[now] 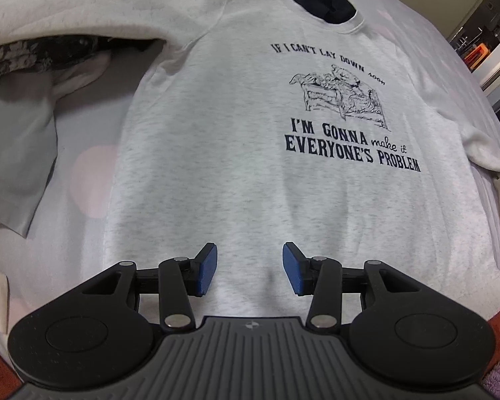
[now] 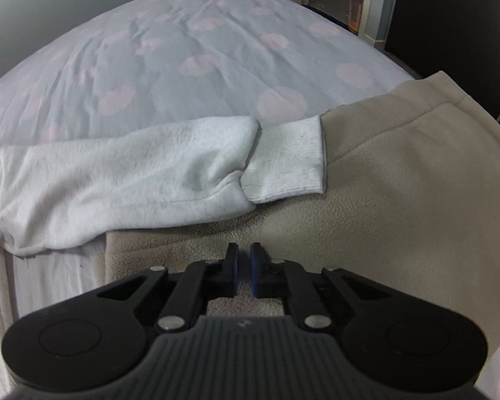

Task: Fold clothes

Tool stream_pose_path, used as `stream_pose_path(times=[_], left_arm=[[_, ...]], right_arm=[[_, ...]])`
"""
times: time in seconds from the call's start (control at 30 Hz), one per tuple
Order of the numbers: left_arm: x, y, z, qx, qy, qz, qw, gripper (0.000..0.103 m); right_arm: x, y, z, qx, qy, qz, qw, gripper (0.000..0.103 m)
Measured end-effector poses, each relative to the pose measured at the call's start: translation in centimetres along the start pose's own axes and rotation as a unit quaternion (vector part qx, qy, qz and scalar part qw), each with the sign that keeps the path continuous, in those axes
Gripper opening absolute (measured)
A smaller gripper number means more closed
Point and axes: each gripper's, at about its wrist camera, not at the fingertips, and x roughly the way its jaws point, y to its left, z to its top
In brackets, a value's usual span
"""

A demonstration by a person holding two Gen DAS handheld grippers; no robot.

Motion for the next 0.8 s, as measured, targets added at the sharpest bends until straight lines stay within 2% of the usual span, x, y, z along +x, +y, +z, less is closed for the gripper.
stream_pose_path(times=[0.1,0.17,0.2,0.23,0.33,0.4,0.47,0.5,0.57,0.67,0.8], left_arm=[[-0.3,0.7,-0.1,-0.013,-0.002,0.005,0.9999,0.043],[-0.2,1.0,0.0,-0.020,0.000,0.009,0.9998,0.043],[-0.2,1.1,0.0,-0.021,-0.001,0.010,0.9997,0.043],[-0.2,1.1,0.0,-0.022,-0.002,0.011,0.9997,0.043],[-0.3,1.0,0.1,-0.022,-0.003,0.010,0.9997,0.043],[-0.3,0.8,0.2,-0.020,-0.003,0.011,0.9997,0.043],[-0.5,0.7,0.3,-0.018,-0.005,0.011,0.9998,0.043],[-0.7,0.7,0.3,-0.019,-0.008,0.010,0.9997,0.043],[-1.0,0.8,0.4,-0.021,-0.011,0.010,0.9997,0.043],[-1.0,1.1,0.4,-0.024,-0.012,0.014,0.9995,0.043],[-1.0,1.4,0.2,-0.031,-0.017,0.007,0.9993,0.044]], right_arm=[[-1.6,-0.9,0.8,0.055,-0.027,0.016,0.998,0.013],[-2.4,-2.2,1.3,0.115,-0.043,0.024,0.992,0.037],[-2.5,-3.0,1.5,0.148,-0.049,0.029,0.987,0.054],[-2.4,-3.6,1.7,0.174,-0.052,0.037,0.983,0.055],[-1.6,-5.1,2.2,0.243,-0.060,0.060,0.966,0.053],[-0.5,-5.3,2.5,0.262,-0.056,0.057,0.962,0.048],[0.7,-5.3,2.7,0.271,-0.052,0.046,0.960,0.033],[1.2,-5.3,2.8,0.275,-0.053,0.043,0.959,0.018],[1.8,-5.4,3.3,0.282,-0.059,0.041,0.957,0.011],[0.7,-4.9,4.9,0.267,-0.089,0.035,0.959,0.009],[-2.5,-3.2,8.9,0.238,-0.148,0.029,0.959,0.009]])
